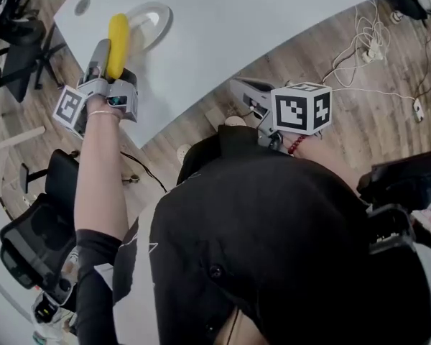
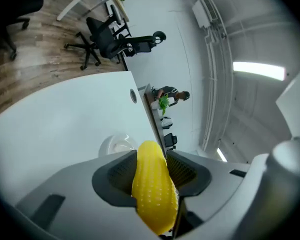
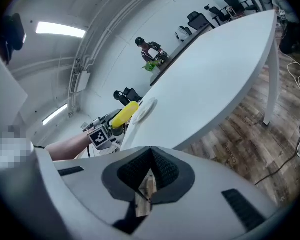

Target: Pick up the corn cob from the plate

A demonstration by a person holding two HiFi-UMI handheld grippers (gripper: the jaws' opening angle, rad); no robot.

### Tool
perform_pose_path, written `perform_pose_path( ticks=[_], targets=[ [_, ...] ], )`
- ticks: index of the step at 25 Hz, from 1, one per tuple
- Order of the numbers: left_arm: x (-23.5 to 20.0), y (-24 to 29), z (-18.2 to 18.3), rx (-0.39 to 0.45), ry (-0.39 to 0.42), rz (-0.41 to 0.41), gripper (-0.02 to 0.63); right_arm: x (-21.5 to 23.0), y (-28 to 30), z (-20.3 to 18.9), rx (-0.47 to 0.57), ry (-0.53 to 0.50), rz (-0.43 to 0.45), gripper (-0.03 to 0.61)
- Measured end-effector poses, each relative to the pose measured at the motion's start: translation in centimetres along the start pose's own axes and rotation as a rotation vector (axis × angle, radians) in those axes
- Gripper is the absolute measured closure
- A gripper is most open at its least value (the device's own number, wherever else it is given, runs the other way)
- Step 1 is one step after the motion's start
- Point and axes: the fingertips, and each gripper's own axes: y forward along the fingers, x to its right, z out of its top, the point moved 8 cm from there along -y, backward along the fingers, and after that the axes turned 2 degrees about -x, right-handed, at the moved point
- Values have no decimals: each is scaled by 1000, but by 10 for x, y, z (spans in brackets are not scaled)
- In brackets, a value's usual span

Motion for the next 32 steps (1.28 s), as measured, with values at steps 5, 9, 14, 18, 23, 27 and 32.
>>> perform_pose_path(
  ticks=[5,9,14,18,23,27,32],
  targets=[
    [12,-27,-14,64,-4,-132,419,-1,4,0,-34,-39,20,563],
    [22,-65,-20,68,43,-287,419,-13,11,2,11,-62,25,563],
    [21,-147,-6,59,20,-477,419,-74,42,-16,26,-126,45,563],
    [21,-213,-27,71,-21,-585,419,-103,47,-39,25,-153,71,563],
    [19,-291,-56,105,-80,-637,419,-142,35,-65,65,-185,124,563],
    [17,-329,-82,115,-87,-685,419,-165,16,-85,95,-245,144,563],
    [10,-366,-133,127,-131,-749,419,-161,-26,-113,154,-246,140,563]
  ],
)
